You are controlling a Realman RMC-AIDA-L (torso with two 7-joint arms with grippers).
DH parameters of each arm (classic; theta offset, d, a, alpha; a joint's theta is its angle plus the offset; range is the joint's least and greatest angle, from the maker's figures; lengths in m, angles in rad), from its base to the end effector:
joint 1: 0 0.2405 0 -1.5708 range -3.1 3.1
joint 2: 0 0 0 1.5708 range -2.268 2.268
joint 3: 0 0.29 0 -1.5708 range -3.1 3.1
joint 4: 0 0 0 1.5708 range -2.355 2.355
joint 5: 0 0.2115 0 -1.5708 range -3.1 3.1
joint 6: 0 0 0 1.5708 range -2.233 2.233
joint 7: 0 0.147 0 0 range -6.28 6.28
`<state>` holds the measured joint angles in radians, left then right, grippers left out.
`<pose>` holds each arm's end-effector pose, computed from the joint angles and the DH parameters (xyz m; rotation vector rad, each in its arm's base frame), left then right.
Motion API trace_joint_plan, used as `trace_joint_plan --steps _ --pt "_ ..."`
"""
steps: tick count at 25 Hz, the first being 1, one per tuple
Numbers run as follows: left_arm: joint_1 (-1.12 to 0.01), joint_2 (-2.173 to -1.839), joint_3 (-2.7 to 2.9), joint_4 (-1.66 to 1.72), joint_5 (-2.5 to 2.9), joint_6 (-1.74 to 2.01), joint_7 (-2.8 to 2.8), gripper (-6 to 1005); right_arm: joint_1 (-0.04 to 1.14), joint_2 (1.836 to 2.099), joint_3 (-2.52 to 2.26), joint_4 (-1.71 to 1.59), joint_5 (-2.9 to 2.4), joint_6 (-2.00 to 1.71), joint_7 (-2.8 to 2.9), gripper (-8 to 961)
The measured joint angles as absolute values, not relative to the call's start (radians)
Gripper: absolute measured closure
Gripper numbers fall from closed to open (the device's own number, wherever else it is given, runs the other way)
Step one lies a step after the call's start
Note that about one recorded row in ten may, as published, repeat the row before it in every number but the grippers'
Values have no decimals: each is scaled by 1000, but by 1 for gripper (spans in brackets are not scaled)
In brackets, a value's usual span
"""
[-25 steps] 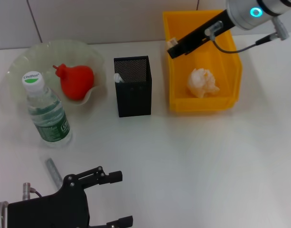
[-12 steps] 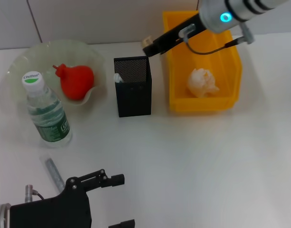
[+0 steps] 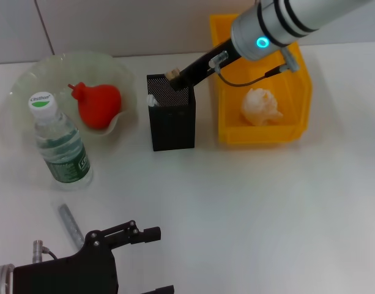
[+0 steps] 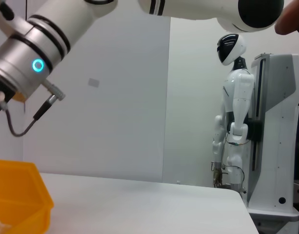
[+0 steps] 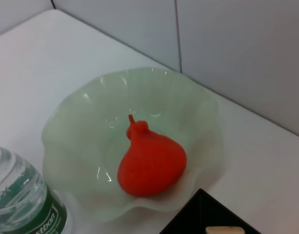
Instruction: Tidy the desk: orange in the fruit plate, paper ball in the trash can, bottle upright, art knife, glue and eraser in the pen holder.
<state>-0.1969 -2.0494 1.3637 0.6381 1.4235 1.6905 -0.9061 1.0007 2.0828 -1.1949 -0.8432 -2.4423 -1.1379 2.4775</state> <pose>-0.2942 0.2214 -0.0601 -2.8562 -0.1518 -1.0444 0.1168 0.4751 -0.0541 -2.5824 0.8547 -0.0370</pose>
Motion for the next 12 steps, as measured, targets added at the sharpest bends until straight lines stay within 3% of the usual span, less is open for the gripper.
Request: trace_joint_plan --steps 12 --pt "-198 -2049 1365 638 1424 1692 -907 194 1004 2086 -1235 -833 -2439 -1104 2473 610"
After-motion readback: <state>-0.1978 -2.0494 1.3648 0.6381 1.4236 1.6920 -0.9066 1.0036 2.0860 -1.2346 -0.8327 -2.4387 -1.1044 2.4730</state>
